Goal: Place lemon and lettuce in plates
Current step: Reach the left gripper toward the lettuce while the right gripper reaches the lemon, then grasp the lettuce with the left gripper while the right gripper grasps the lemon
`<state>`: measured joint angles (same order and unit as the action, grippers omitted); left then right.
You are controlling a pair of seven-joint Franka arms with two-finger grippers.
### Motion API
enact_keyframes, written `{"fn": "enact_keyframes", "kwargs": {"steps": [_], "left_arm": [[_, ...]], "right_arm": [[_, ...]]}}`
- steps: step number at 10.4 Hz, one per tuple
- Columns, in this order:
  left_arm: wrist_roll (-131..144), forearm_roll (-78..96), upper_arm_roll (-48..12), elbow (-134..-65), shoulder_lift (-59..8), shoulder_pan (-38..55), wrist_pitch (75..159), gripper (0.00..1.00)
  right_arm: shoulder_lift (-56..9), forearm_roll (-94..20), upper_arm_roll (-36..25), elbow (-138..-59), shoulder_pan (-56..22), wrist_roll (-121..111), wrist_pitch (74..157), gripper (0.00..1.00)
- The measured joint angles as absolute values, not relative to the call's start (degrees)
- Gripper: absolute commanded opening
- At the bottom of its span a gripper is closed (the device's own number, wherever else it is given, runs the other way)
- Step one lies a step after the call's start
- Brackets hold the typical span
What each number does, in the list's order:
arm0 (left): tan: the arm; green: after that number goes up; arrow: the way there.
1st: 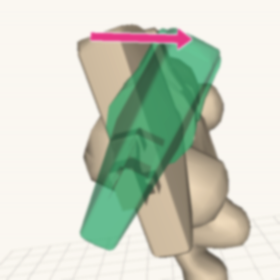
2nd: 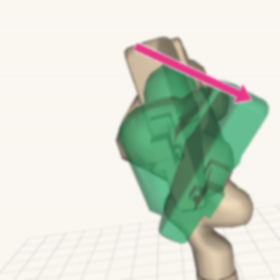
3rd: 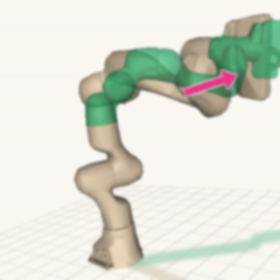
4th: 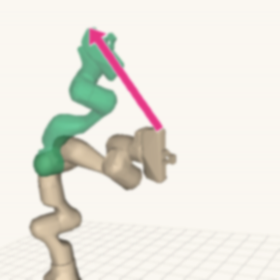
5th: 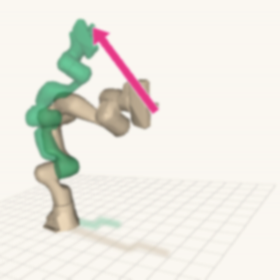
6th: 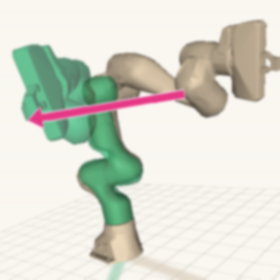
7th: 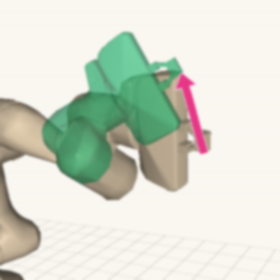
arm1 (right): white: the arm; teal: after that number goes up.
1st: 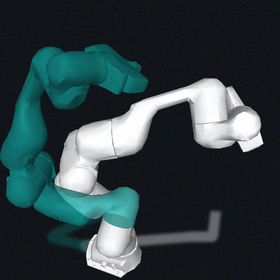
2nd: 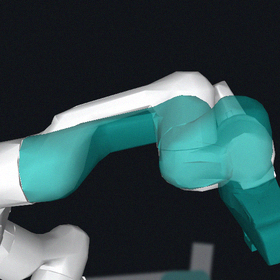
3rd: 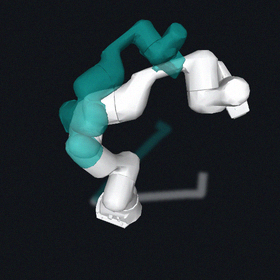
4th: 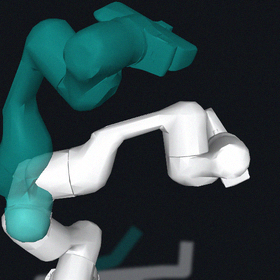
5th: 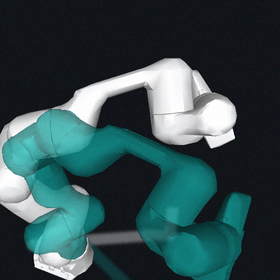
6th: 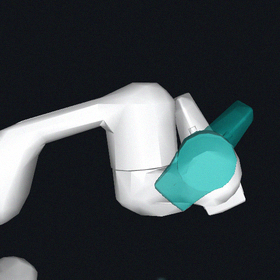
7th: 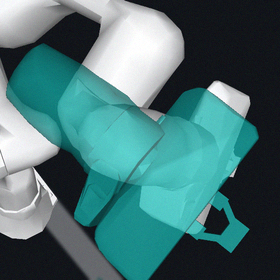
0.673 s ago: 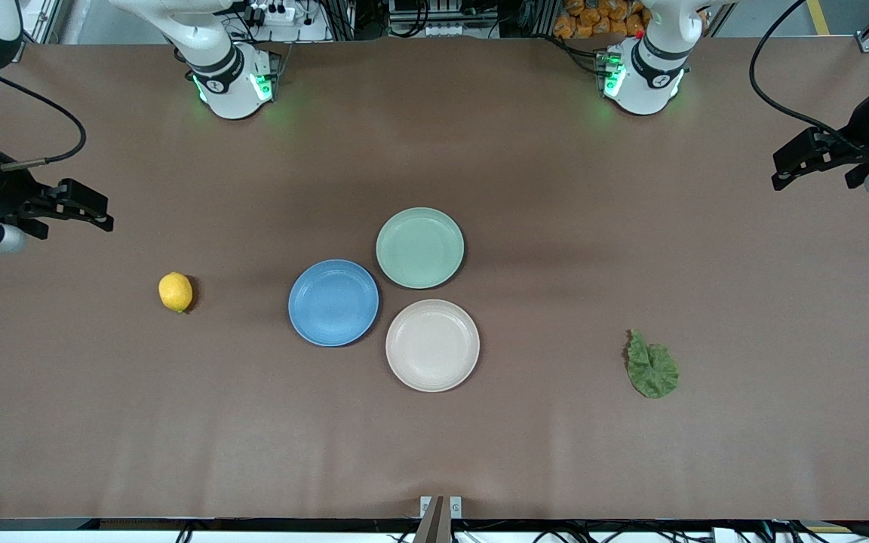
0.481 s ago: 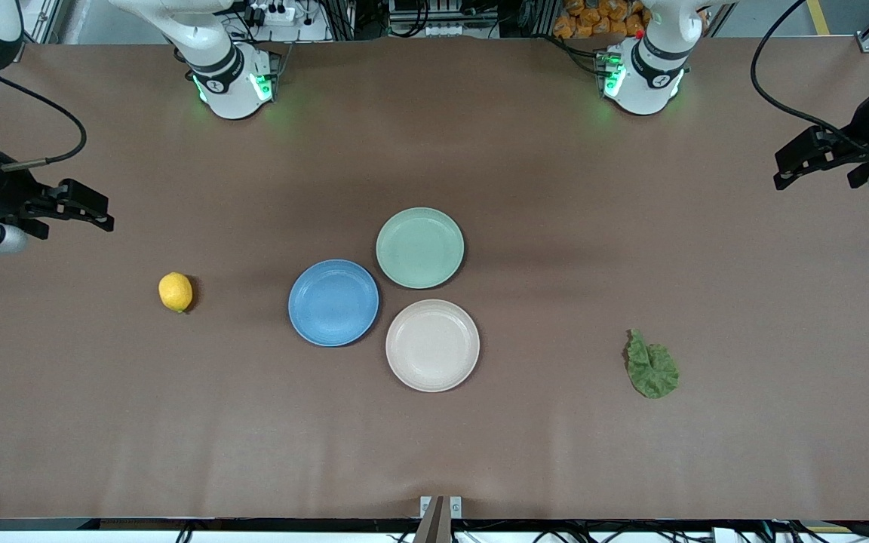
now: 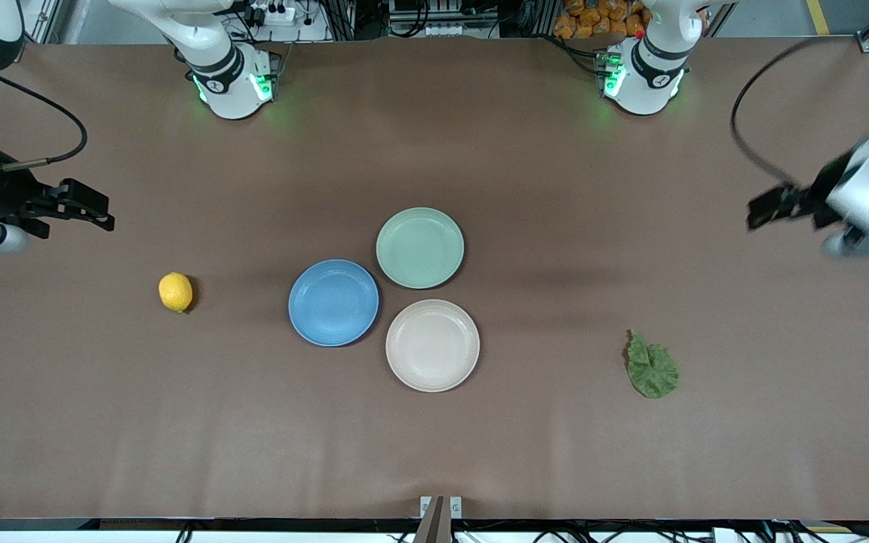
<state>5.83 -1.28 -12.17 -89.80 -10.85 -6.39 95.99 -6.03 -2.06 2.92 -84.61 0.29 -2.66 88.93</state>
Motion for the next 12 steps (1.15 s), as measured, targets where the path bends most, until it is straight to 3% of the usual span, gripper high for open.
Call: {"fn": "enact_keyframes", "kwargs": {"steps": [3,7,12], "left_arm": [[5.8,-1.5,-12.1,-94.8,-21.5,-6.4,112.2,1.0],[5.8,-4.4,-12.3,-94.8,-33.5,-5.2,128.6,1.0],[5.8,-4.8,-12.3,-92.8,-41.7,-4.9,134.7,1.0]], "right_arm": [[-6.2,-2.0,2.5,-85.7,2.8,-2.6,88.9,1.0],[-9.8,0.6,2.0,-97.9,7.0,-2.9,97.7,1.0],[-18.1,4.1,1.8,-102.0,8.2,-3.0,105.5,1.0]]}}
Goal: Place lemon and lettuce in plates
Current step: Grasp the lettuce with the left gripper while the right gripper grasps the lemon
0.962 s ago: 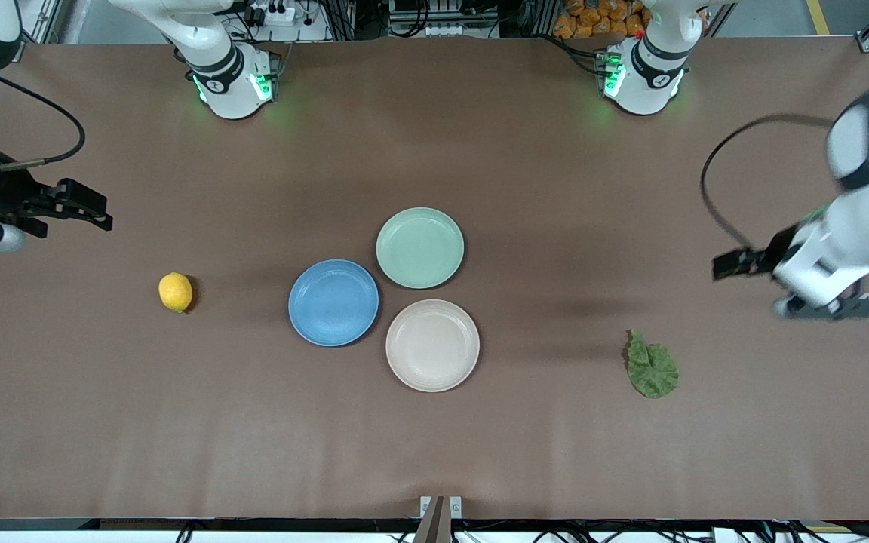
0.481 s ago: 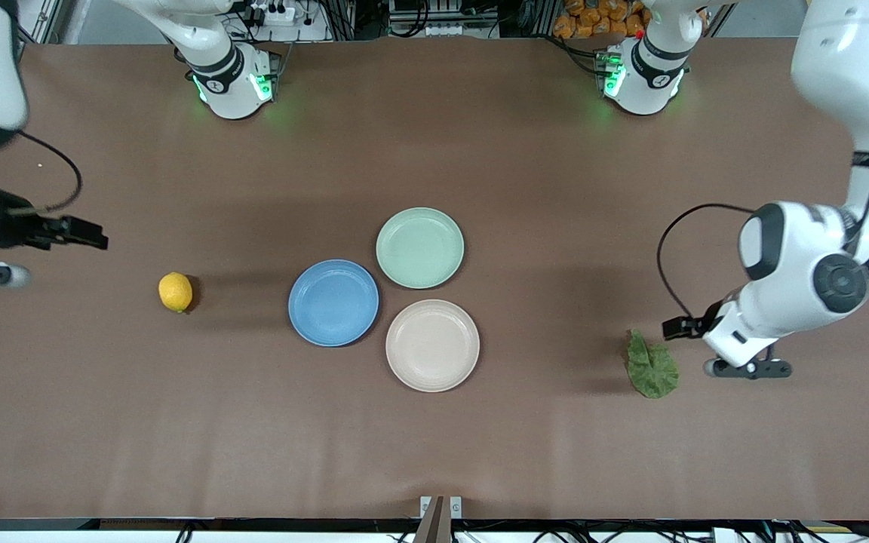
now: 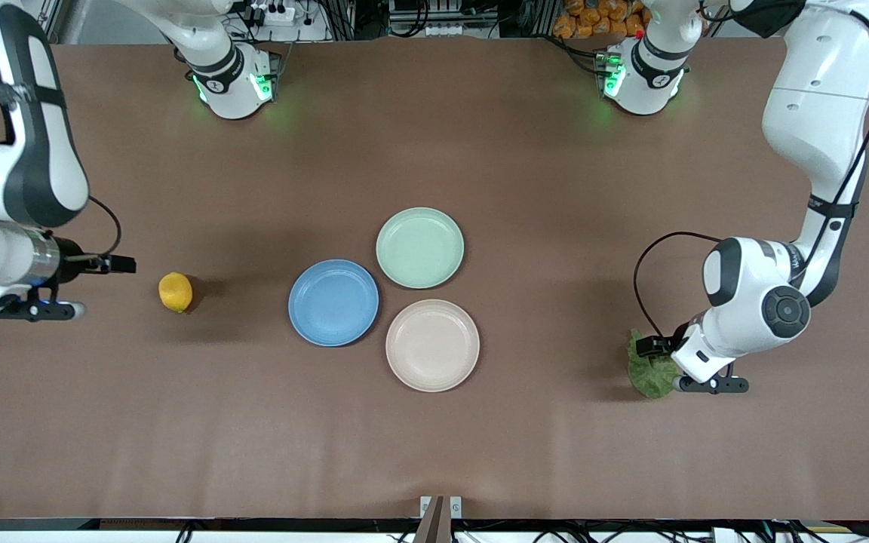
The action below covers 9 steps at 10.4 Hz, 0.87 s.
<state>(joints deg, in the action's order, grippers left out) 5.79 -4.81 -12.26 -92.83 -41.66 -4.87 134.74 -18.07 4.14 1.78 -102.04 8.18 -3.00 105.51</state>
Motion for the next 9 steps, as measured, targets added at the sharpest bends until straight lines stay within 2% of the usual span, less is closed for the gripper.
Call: {"fn": "enact_keyframes", "kwargs": {"steps": [1,2,3,4,5,6,7,9], "left_arm": [[5.8,-4.9,-12.2,-92.7,-42.5,-4.9,135.2,0.9],[5.8,-4.9,-12.2,-92.5,-43.1,-4.9,135.2,0.85],[5.8,-5.0,-12.1,-92.3,-43.6,-4.9,135.2,0.72],[5.8,-5.0,-12.1,-91.9,-43.9,-4.9,135.2,0.54],[5.7,-5.6,-12.1,-91.6,-44.2,-4.9,135.2,0.25],[5.7,-7.2,-12.1,-91.1,-44.7,-4.9,135.3,0.04],[5.7,-8.8,-12.1,-90.4,-45.0,-4.9,135.3,0.0],[5.7,-9.9,-12.2,-89.4,-45.0,-4.9,135.4,0.0]], "right_arm": [[-19.1,4.1,1.8,-102.8,8.3,-3.0,108.5,1.0],[-19.4,4.1,2.0,-103.8,8.2,-3.1,111.0,1.0],[-19.4,4.1,2.2,-105.3,8.0,-3.1,114.1,1.0],[-19.5,4.1,2.4,-108.1,7.8,-3.1,118.9,1.0],[-19.5,4.1,2.5,-111.3,7.8,-3.1,123.5,1.0],[-19.8,4.1,2.5,-114.0,7.8,-3.2,126.7,1.0],[-20.2,4.1,2.6,-115.4,7.8,-3.6,128.4,1.0],[-20.8,4.1,2.6,-116.9,7.8,-5.1,131.0,1.0]]}}
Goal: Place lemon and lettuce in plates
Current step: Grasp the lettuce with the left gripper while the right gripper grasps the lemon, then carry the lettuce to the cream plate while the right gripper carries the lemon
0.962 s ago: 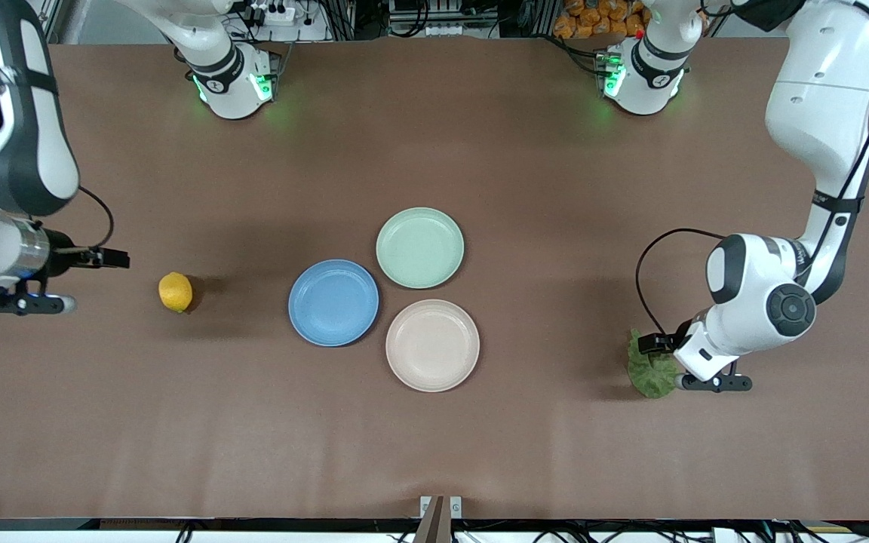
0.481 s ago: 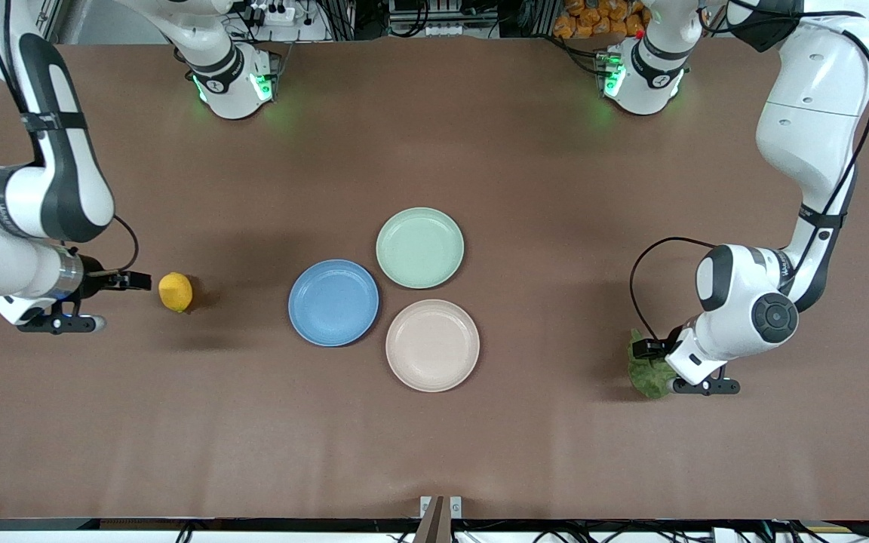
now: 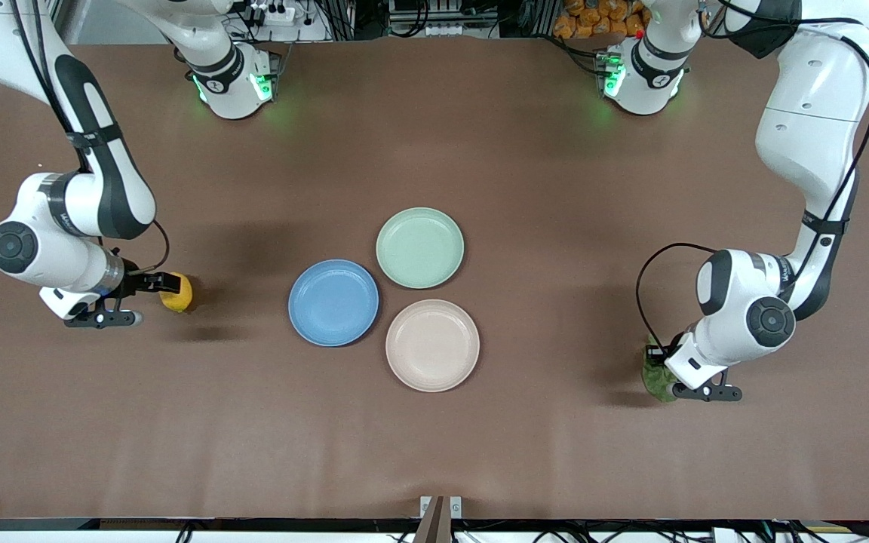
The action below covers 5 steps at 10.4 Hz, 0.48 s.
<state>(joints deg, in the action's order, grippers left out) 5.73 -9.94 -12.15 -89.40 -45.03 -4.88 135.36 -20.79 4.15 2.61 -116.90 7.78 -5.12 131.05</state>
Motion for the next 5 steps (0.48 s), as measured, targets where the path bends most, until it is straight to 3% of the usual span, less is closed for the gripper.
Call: {"fn": "enact_keyframes", "kwargs": {"steps": [5], "left_arm": [[11.8,-9.9,-14.0,-87.4,-40.6,0.2,134.5,0.0]], "right_arm": [[-25.3,4.1,2.6,-117.7,7.9,-5.5,134.0,1.0]]}}
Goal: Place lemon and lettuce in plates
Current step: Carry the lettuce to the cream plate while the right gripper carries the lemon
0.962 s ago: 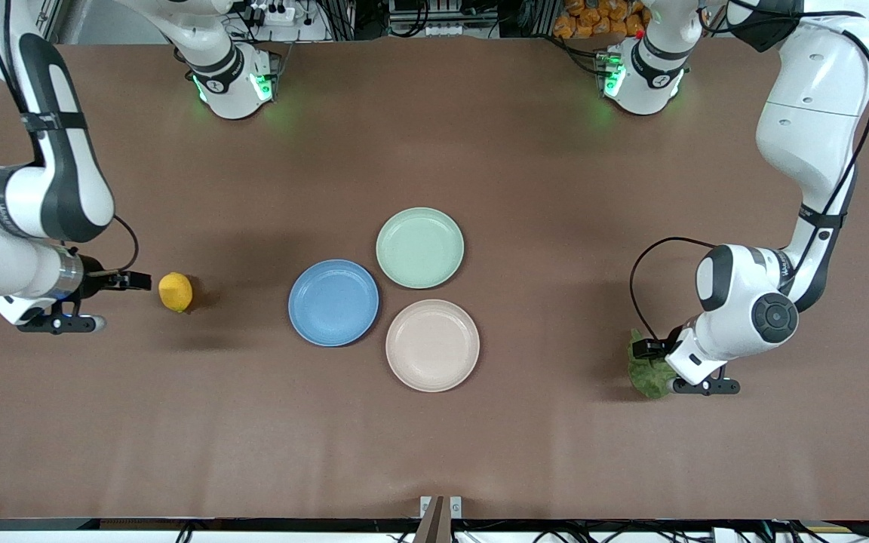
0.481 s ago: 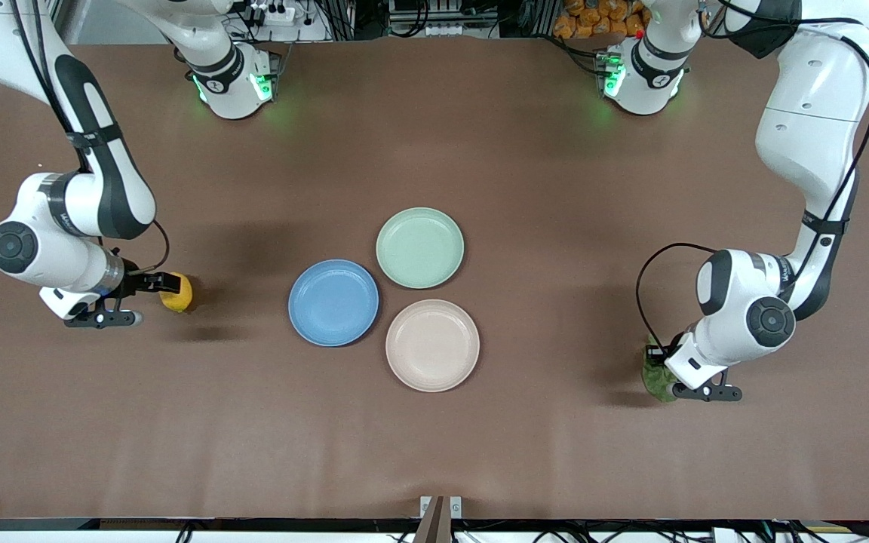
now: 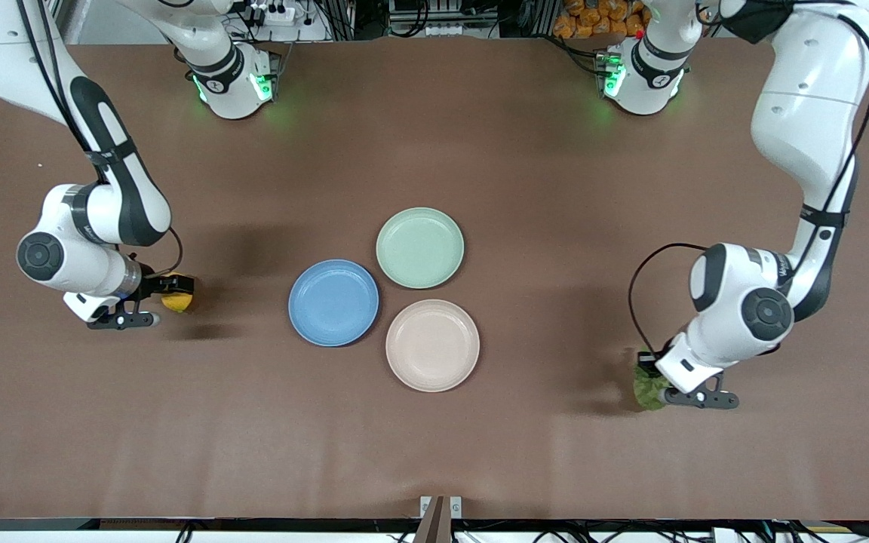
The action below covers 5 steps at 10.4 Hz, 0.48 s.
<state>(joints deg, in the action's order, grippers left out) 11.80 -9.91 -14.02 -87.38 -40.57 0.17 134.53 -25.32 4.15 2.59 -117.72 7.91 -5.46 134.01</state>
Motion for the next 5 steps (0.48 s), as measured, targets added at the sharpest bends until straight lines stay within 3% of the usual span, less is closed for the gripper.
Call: {"fn": "enact_keyframes", "kwargs": {"steps": [1,3,4,5], "left_arm": [[15.9,-9.9,-14.6,-87.3,-38.7,3.0,133.9,0.0],[24.2,-9.6,-15.7,-87.3,-35.7,8.3,132.9,0.0],[28.5,-9.5,-16.9,-86.9,-34.9,10.3,132.9,0.0],[32.0,-9.5,-17.7,-86.0,-34.6,12.2,132.9,0.0]], "right_arm": [[-25.9,4.1,2.6,-117.7,7.9,-5.5,134.1,0.98],[-27.0,4.1,2.6,-117.7,8.0,-5.5,134.1,0.42],[-27.3,4.1,2.6,-117.7,8.1,-5.5,134.2,0.2],[-27.3,4.1,2.5,-117.6,8.1,-6.1,134.2,0.05]]}}
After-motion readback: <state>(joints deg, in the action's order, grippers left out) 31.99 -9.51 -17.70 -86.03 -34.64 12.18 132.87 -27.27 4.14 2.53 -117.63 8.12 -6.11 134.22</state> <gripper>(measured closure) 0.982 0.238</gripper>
